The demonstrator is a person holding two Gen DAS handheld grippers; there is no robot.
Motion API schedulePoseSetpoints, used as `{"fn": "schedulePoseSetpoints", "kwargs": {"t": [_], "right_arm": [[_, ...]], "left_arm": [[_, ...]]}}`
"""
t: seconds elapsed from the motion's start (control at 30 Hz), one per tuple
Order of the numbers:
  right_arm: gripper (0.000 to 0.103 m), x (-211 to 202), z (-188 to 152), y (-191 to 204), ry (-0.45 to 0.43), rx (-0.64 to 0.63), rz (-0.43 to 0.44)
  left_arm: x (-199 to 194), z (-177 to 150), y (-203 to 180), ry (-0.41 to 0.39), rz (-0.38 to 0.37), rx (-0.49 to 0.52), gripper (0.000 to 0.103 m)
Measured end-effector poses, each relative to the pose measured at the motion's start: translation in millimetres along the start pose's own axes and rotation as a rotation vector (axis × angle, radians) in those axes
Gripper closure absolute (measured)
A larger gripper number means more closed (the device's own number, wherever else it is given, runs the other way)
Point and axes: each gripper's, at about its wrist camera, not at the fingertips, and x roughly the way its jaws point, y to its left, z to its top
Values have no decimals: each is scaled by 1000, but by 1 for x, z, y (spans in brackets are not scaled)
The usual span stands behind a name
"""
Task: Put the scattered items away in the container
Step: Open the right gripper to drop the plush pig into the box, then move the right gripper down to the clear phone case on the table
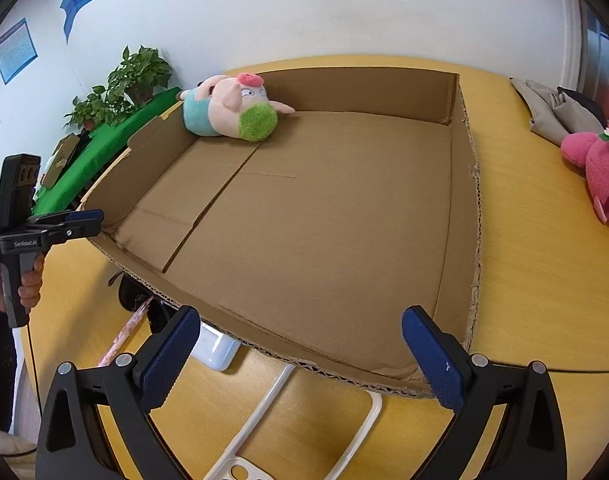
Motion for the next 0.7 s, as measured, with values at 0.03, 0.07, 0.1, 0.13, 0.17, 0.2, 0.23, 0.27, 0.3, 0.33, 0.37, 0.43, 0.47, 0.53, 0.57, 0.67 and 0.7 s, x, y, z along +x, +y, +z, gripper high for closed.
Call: {"fn": "schedulePoseSetpoints", "kwargs": {"t": [0.03,0.07,0.1,0.13,0.17,0.2,0.23,0.27,0.3,0.33,0.37,0.43,0.47,0.53,0.57,0.67,0.7], "right_arm": [[0,-3,0,-1,-2,11,-8],[0,-9,0,-1,-12,21,-20],[0,-17,1,3,-42,29,-39],[0,-23,2,8,-67,33,-55],[0,-30,5,13,-95,38,-71],[0,-36,7,18,-125,39,-89],[0,-44,8,27,-161,31,-117],[0,-49,8,35,-188,14,-144],[0,-55,6,47,-218,-8,-179],[0,-59,3,55,-234,-20,-197],[0,-62,2,62,-248,-27,-209],[0,-69,0,74,-268,-32,-213],[0,-72,-2,80,-273,-40,-213],[0,-77,-4,90,-280,-60,-236],[0,-79,-6,94,-283,-68,-248],[0,-85,-10,103,-287,-79,-249],[0,-86,-13,105,-283,-82,-244]], "left_arm": [[-5,0,-2,-18,21,2,35],[-11,0,-5,-41,43,1,34],[-18,1,-8,-68,53,-1,34],[-27,2,-12,-106,59,-6,34],[-36,3,-17,-143,65,-11,31],[-45,4,-24,-185,75,-15,24],[-55,4,-33,-230,88,-16,23],[-64,4,-42,-271,101,-13,22],[-70,4,-51,-302,111,-6,22],[-73,4,-58,-321,118,2,22],[-76,3,-66,-336,126,12,22],[-77,1,-79,-347,131,29,22],[-77,0,-85,-348,126,33,22],[-74,-2,-92,-345,110,31,22],[-73,-3,-95,-343,104,26,22],[-72,-6,-101,-344,100,9,22],[-72,-7,-102,-344,105,0,22]]}}
